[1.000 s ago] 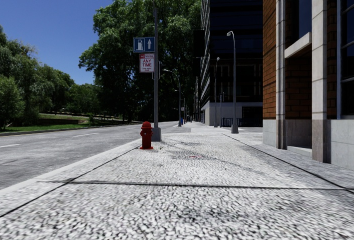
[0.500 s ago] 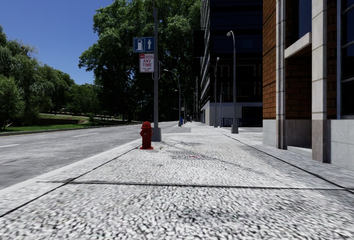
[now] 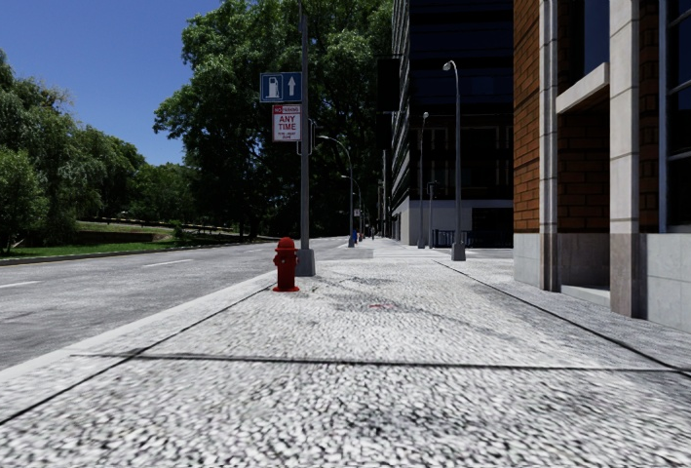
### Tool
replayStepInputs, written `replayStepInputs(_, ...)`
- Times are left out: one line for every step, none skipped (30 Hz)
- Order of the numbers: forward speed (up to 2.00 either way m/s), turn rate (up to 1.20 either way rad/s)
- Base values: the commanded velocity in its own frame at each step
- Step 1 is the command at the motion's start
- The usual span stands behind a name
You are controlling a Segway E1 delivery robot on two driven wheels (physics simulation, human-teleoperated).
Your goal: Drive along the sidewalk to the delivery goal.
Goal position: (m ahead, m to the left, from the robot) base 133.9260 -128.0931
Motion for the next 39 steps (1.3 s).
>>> replayStepInputs(2.00,0.00)
replayStepInputs(2.00,0.00)
replayStepInputs(2.00,0.00)
replayStepInputs(2.00,0.00)
replayStepInputs(2.00,0.00)
replayStepInputs(2.00,0.00)
replayStepInputs(2.00,0.00)
replayStepInputs(2.00,0.00)
replayStepInputs(2.00,0.00)
replayStepInputs(2.00,0.00)
replayStepInputs(2.00,0.00)
replayStepInputs(2.00,0.00)
replayStepInputs(2.00,0.00)
replayStepInputs(2.00,0.00)
replayStepInputs(2.00,0.00)
replayStepInputs(2.00,0.00)
replayStepInputs(2.00,0.00)
replayStepInputs(2.00,-0.30)
replayStepInputs(2.00,-1.20)
replayStepInputs(2.00,-1.20)
replayStepInputs(2.00,-1.20)
replayStepInputs(2.00,-1.20)
replayStepInputs(2.00,-1.20)
replayStepInputs(2.00,-1.12)
replayStepInputs(2.00,-1.12)
replayStepInputs(2.00,0.00)
replayStepInputs(2.00,0.00)
replayStepInputs(2.00,0.00)
replayStepInputs(2.00,0.00)
replayStepInputs(2.00,0.00)
replayStepInputs(2.00,0.00)
replayStepInputs(2.00,0.00)
replayStepInputs(2.00,0.00)
replayStepInputs(2.00,0.00)
replayStepInputs(2.00,0.00)
replayStepInputs(2.00,0.00)
replayStepInputs(2.00,0.00)
replayStepInputs(2.00,0.00)
replayStepInputs(2.00,0.00)
